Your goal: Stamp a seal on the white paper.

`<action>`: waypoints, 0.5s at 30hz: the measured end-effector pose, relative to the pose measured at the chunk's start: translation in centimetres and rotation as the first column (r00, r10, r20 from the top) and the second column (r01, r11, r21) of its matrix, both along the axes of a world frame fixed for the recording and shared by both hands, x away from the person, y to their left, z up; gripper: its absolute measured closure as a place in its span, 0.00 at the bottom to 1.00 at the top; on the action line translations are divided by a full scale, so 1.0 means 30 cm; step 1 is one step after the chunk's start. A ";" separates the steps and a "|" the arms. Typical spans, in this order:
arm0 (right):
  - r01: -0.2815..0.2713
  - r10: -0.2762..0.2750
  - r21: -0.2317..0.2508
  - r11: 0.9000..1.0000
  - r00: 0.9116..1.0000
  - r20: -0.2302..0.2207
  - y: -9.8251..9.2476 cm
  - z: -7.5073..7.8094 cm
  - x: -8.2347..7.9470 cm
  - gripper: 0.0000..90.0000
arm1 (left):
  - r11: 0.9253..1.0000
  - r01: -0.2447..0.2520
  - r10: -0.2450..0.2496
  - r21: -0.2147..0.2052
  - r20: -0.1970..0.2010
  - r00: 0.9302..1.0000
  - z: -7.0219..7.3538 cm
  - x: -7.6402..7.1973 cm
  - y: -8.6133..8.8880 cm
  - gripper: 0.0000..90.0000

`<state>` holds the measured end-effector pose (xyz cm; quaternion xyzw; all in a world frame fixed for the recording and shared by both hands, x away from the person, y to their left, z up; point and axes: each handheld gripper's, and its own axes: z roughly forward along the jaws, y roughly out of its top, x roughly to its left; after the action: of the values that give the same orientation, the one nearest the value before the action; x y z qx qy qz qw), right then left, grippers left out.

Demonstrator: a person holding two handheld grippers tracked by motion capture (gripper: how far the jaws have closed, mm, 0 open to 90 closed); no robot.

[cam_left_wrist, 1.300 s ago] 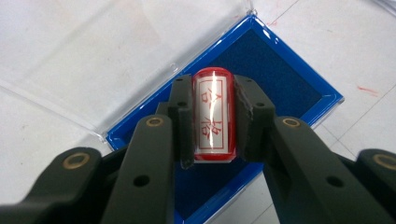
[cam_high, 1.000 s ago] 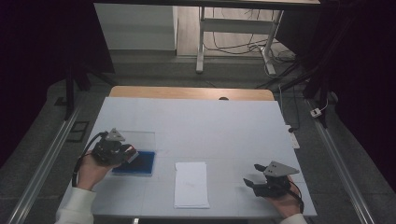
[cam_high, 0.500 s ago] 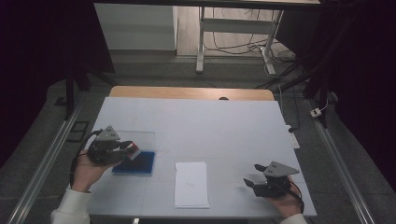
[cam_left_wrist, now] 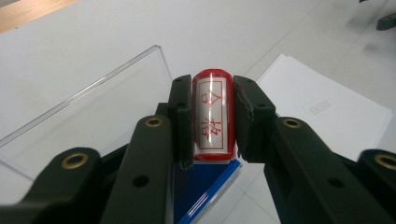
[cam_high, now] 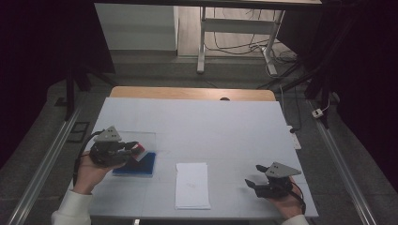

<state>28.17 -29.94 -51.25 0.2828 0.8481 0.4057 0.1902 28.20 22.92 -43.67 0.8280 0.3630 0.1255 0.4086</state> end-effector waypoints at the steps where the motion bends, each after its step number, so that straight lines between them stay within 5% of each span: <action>1: -0.001 0.001 0.004 1.000 1.000 -0.002 -0.001 -0.001 0.001 0.32 | 1.000 0.005 -0.005 0.001 0.000 1.000 0.000 0.000 -0.005 0.78; 15: -0.002 0.002 -0.003 1.000 1.000 0.001 0.000 0.000 -0.001 0.32 | 0.998 0.060 -0.059 -0.016 0.017 0.998 0.019 -0.016 -0.081 0.78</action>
<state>28.15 -29.92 -51.25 0.2817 0.8488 0.4048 0.1907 27.72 20.50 -43.10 0.8339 0.3359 0.1169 0.4221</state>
